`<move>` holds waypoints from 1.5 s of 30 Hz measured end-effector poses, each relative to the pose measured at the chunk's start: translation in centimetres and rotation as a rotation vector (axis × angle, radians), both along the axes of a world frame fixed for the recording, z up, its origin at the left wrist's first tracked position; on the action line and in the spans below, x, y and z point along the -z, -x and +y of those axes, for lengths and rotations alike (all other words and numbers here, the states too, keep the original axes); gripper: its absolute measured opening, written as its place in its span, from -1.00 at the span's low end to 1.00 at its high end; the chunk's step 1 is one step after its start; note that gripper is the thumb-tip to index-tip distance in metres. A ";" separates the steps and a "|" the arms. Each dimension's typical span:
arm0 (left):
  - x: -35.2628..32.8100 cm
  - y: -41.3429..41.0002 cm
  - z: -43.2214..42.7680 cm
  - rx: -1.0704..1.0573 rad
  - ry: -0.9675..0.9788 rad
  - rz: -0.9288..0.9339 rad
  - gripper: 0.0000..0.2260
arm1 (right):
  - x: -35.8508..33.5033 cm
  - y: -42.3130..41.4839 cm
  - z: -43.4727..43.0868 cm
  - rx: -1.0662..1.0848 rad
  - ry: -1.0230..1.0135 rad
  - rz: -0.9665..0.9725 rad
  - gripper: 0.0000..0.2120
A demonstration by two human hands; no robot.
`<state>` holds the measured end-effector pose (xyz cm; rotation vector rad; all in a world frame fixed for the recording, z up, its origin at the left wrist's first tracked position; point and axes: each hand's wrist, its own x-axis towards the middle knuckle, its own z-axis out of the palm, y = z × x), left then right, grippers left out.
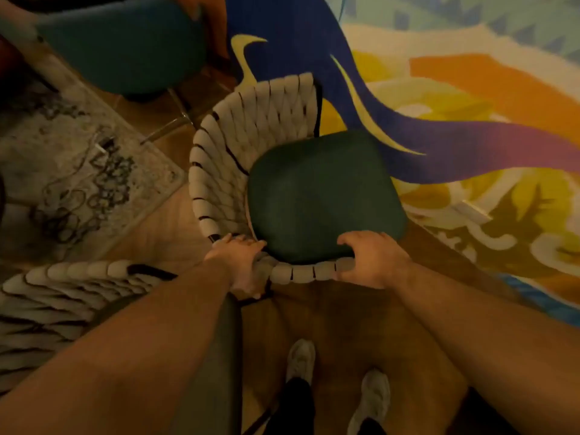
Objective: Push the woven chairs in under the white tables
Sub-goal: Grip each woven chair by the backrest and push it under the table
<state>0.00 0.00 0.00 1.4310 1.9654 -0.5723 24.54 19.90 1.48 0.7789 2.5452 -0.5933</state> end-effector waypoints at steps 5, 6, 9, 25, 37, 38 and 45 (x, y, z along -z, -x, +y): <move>2.8 0.2 0.0 0.096 -0.127 0.162 -0.60 | 4.4 1.6 -1.3 -0.092 0.109 -0.146 -0.44; 3.0 0.1 0.1 0.104 -0.133 0.168 -0.63 | 4.9 1.9 -1.5 -0.128 0.081 -0.180 -0.51; 3.7 0.5 -0.2 0.140 -0.170 0.176 -0.67 | 5.7 2.5 -1.4 -0.143 0.028 -0.184 -0.74; 3.4 -2.0 -0.2 0.276 -0.051 0.063 -0.74 | 4.2 -2.0 -4.0 -0.068 0.079 -0.248 -0.82; 3.9 -9.3 1.4 0.514 -0.092 -0.131 -0.89 | 3.8 -13.5 -8.0 0.197 0.082 -0.270 -0.86; 4.0 -10.5 1.4 0.521 -0.103 -0.152 -0.89 | 3.7 -14.7 -8.2 0.209 0.078 -0.290 -0.84; 4.5 -17.7 2.2 0.656 -0.098 -0.198 -0.86 | 2.9 -22.1 -10.2 0.294 0.093 -0.338 -0.71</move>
